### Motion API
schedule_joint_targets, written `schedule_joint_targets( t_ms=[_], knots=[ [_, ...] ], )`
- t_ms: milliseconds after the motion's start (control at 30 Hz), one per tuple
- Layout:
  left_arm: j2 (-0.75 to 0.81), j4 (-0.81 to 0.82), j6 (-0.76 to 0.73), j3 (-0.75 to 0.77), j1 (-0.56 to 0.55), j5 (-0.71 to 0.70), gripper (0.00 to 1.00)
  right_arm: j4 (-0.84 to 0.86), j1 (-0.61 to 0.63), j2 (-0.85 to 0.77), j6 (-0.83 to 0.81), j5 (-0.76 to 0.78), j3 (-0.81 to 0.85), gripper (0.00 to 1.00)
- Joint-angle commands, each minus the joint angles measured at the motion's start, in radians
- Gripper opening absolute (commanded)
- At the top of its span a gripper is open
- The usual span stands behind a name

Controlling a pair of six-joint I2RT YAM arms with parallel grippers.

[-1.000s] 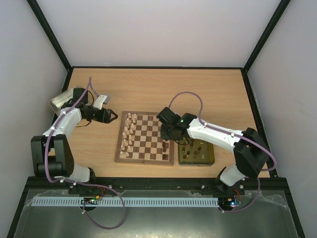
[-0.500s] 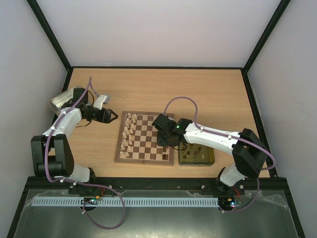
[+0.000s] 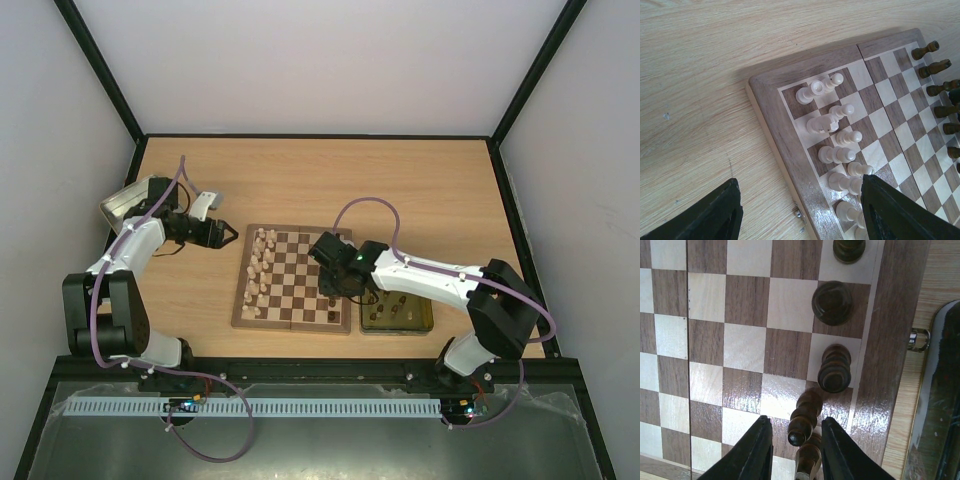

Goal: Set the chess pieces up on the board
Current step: Adjust the chess piece on the chessboard.

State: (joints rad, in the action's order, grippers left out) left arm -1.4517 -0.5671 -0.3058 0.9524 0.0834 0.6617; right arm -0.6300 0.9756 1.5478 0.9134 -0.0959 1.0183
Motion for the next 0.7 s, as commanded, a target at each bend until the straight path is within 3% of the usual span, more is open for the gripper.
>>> schedule_joint_targets(
  t_ms=[0, 667],
  knots=[
    [0.006, -0.006, -0.006, -0.009, -0.002, 0.003, 0.66, 0.014, 0.005, 0.012, 0.001, 0.032, -0.007, 0.26],
    [-0.002, -0.003, -0.006, -0.009, -0.002, 0.001, 0.66, 0.000, 0.004, 0.022, -0.020, 0.053, -0.021, 0.13]
  ],
)
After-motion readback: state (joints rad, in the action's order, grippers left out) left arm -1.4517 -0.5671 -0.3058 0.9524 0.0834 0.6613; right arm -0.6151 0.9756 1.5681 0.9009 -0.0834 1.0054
